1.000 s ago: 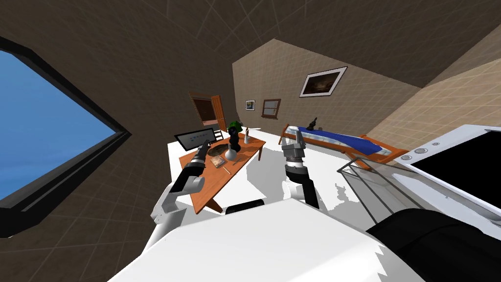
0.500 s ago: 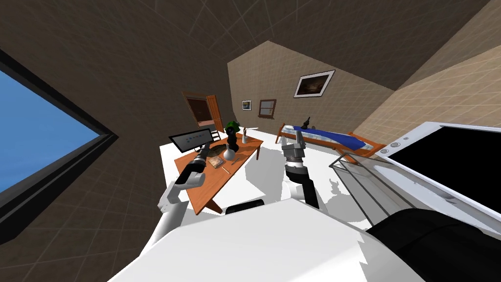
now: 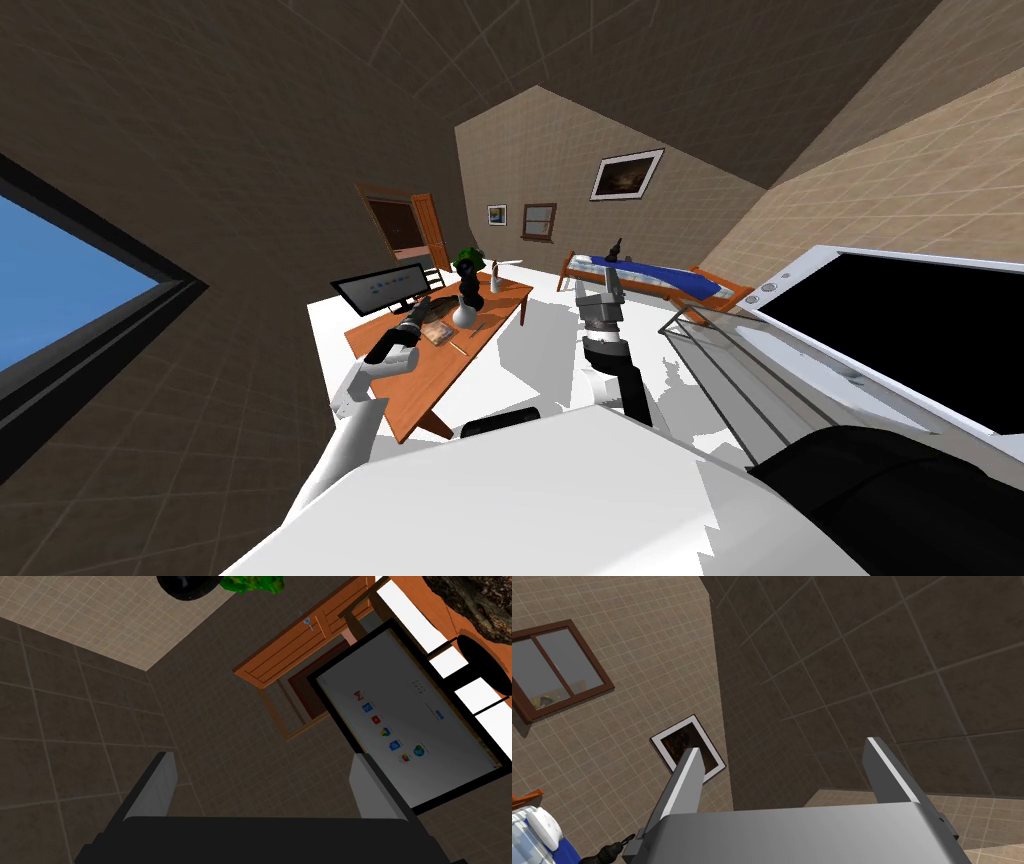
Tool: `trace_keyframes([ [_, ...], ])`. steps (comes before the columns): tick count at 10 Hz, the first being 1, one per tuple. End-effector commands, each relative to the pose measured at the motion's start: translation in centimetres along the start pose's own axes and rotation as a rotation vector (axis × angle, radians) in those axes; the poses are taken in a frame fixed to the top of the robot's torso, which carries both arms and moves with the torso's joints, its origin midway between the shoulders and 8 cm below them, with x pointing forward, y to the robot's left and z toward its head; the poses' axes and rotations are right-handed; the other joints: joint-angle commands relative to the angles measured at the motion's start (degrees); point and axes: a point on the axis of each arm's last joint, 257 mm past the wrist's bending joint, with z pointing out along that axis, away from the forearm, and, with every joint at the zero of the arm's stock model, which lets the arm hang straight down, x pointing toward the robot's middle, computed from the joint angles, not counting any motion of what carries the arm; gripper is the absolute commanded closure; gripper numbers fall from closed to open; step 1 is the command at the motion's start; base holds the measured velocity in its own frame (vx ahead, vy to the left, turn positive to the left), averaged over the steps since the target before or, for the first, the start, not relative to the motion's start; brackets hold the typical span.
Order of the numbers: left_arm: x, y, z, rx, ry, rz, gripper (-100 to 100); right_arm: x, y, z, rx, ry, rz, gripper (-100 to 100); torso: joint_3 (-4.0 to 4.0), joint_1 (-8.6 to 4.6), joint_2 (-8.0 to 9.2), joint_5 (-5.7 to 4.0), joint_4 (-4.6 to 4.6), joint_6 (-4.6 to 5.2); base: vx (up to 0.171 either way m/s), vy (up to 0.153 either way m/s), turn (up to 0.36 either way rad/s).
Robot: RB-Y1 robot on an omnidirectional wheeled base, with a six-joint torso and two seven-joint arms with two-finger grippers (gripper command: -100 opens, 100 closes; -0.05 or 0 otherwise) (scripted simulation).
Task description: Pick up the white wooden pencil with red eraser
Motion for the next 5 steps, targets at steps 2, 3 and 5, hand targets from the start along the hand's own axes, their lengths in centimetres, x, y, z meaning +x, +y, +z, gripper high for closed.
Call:
trace_keyframes([
  [2,0.9,3.4,1.1,-0.100,0.041,0.017,-100,0.0,0.0,0.0,0.000,0.000,0.000,0,0.00,0.00,-0.01,0.00,0.00,0.03,-0.011,0.023,-0.122],
  [3,0.9,3.4,1.1,-0.101,0.042,0.017,-100,0.0,0.0,0.0,0.000,0.000,0.000,0,-0.01,0.00,-0.02,0.00,0.00,0.00,-0.002,0.010,0.004],
  [5,1.1,5.7,1.7,-0.170,0.067,0.031,-100,0.0,0.0,0.0,0.000,0.000,0.000,0,-0.03,-0.04,-0.05,-0.01,-0.01,0.03,-0.001,0.013,-0.128],
])
